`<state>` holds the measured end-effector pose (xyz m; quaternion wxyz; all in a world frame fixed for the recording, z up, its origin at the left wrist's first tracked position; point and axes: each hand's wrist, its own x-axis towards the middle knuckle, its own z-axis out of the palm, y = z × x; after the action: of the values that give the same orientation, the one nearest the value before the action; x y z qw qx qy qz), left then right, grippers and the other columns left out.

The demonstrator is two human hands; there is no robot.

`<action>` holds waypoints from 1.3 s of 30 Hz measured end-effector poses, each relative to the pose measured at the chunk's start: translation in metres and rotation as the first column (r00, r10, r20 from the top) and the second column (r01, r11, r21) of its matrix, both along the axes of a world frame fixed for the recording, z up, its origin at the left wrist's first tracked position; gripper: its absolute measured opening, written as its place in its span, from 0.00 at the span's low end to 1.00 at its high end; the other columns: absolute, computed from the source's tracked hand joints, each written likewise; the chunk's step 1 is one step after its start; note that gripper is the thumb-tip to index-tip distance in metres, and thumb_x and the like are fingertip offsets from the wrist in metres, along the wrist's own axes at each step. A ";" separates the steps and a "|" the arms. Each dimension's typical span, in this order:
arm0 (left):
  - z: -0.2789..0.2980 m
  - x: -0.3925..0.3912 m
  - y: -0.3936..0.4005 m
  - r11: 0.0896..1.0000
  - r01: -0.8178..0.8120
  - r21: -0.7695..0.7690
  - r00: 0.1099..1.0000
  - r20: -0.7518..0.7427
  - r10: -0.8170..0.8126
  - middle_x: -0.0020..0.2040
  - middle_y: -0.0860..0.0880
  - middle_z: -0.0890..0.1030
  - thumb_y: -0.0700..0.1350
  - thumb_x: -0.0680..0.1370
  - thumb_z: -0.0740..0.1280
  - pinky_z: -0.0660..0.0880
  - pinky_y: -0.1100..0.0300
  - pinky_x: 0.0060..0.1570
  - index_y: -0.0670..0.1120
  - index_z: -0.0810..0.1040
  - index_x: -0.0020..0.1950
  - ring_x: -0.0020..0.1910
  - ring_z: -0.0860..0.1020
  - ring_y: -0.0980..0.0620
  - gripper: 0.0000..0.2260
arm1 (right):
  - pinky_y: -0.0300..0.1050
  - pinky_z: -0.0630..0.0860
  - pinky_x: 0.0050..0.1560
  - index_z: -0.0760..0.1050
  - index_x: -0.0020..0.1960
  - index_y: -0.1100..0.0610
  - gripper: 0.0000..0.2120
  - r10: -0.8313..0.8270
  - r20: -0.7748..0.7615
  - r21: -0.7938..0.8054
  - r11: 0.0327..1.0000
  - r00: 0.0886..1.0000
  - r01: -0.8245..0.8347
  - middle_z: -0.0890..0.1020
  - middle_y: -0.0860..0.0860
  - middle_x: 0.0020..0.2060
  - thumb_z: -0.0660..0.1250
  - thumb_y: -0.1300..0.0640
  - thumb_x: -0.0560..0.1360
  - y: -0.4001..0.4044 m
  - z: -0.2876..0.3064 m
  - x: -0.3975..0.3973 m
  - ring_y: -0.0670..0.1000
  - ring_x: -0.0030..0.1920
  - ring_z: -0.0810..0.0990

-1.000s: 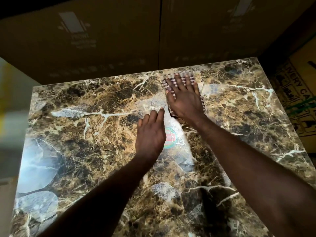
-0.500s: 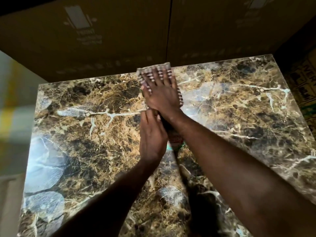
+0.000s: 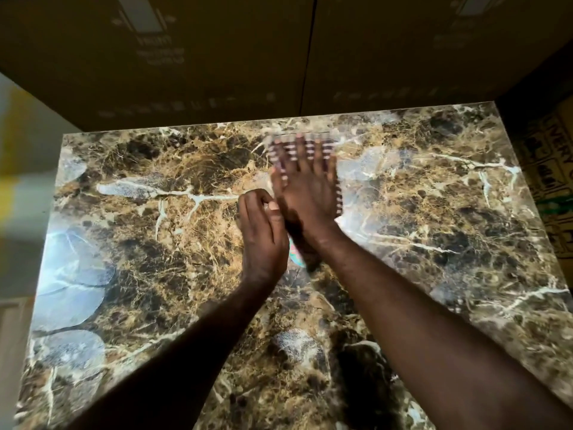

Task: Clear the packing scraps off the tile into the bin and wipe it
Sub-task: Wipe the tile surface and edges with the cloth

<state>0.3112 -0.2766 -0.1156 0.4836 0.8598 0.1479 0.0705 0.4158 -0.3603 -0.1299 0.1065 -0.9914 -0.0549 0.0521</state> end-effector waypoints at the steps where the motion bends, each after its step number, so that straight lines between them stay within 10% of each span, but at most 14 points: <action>1: 0.002 -0.003 -0.001 1.000 0.006 -0.008 0.999 -0.035 -0.006 0.78 0.46 0.61 0.56 0.87 0.48 0.57 0.75 0.73 0.42 0.60 0.81 0.77 0.57 0.68 0.26 | 0.67 0.39 0.82 0.36 0.86 0.41 0.31 0.054 -0.020 -0.016 0.998 0.998 -0.054 0.37 0.52 0.86 0.38 0.34 0.86 0.007 -0.001 -0.008 0.62 0.84 0.34; 4: 0.005 -0.009 -0.004 0.998 0.011 -0.054 0.995 -0.096 -0.016 0.88 0.44 0.45 0.57 0.87 0.48 0.41 0.83 0.63 0.44 0.47 0.87 0.77 0.44 0.65 0.31 | 0.66 0.41 0.83 0.35 0.85 0.41 0.31 0.112 -0.045 -0.038 0.993 0.993 -0.114 0.37 0.51 0.86 0.38 0.33 0.86 0.009 -0.001 -0.016 0.61 0.85 0.34; 10: 0.003 -0.003 -0.001 0.999 -0.011 -0.036 0.994 0.107 0.015 0.67 0.46 0.66 0.47 0.90 0.53 0.62 0.68 0.61 0.56 0.60 0.71 0.57 0.64 0.71 0.10 | 0.68 0.43 0.82 0.42 0.86 0.40 0.31 -0.142 0.031 -0.010 0.990 0.989 0.142 0.45 0.51 0.87 0.40 0.34 0.86 -0.032 -0.001 -0.013 0.61 0.86 0.41; 13: 0.002 -0.004 0.002 0.997 0.024 -0.073 0.997 0.070 -0.019 0.79 0.39 0.62 0.49 0.90 0.52 0.60 0.63 0.71 0.56 0.56 0.79 0.70 0.60 0.73 0.17 | 0.68 0.40 0.82 0.37 0.86 0.41 0.32 -0.058 -0.007 -0.058 0.997 0.998 0.058 0.41 0.52 0.86 0.39 0.33 0.86 -0.006 0.000 -0.035 0.63 0.85 0.38; 15: 0.006 -0.011 0.002 0.994 0.060 -0.096 0.998 0.003 -0.060 0.87 0.40 0.50 0.54 0.89 0.50 0.52 0.55 0.80 0.47 0.50 0.87 0.84 0.51 0.55 0.27 | 0.67 0.40 0.83 0.35 0.86 0.42 0.35 0.098 -0.008 -0.110 0.989 0.995 -0.098 0.39 0.53 0.86 0.44 0.33 0.86 0.014 -0.004 -0.054 0.63 0.85 0.37; 18: 0.009 -0.015 0.005 0.991 0.105 -0.078 0.993 0.067 -0.100 0.85 0.40 0.53 0.55 0.87 0.50 0.55 0.51 0.79 0.45 0.54 0.85 0.82 0.53 0.50 0.28 | 0.65 0.40 0.83 0.35 0.86 0.41 0.34 0.137 -0.020 -0.114 0.984 0.990 -0.138 0.39 0.51 0.86 0.46 0.33 0.86 0.006 0.001 -0.061 0.62 0.85 0.38; 22: 0.007 -0.010 0.026 0.958 0.057 0.280 0.987 0.126 -0.096 0.64 0.50 0.71 0.51 0.86 0.59 0.69 0.46 0.69 0.53 0.68 0.67 0.63 0.68 0.53 0.10 | 0.65 0.39 0.83 0.41 0.86 0.39 0.30 -0.013 -0.006 -0.023 1.000 1.000 0.013 0.43 0.50 0.87 0.40 0.34 0.86 -0.021 0.006 -0.064 0.60 0.86 0.39; 26: -0.004 -0.025 0.066 0.787 0.182 0.589 0.980 -0.041 -0.196 0.69 0.47 0.74 0.49 0.86 0.61 0.66 0.43 0.71 0.50 0.70 0.72 0.68 0.70 0.45 0.14 | 0.67 0.39 0.83 0.43 0.86 0.40 0.31 -0.060 -0.008 0.020 0.998 0.998 0.060 0.45 0.50 0.87 0.40 0.33 0.86 -0.018 0.011 -0.086 0.60 0.86 0.40; 39: -0.018 -0.037 0.081 0.734 0.273 0.622 0.958 -0.105 -0.267 0.69 0.45 0.73 0.56 0.89 0.52 0.68 0.43 0.66 0.53 0.68 0.74 0.68 0.70 0.42 0.16 | 0.66 0.38 0.83 0.42 0.86 0.41 0.30 -0.099 0.019 0.009 0.995 0.995 0.099 0.45 0.51 0.86 0.39 0.34 0.86 -0.025 0.009 -0.152 0.61 0.85 0.40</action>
<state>0.2741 -0.1958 -0.1335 0.1720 0.9842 -0.0083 0.0413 0.2638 -0.3851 -0.1210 0.1123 -0.9930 -0.0069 0.0369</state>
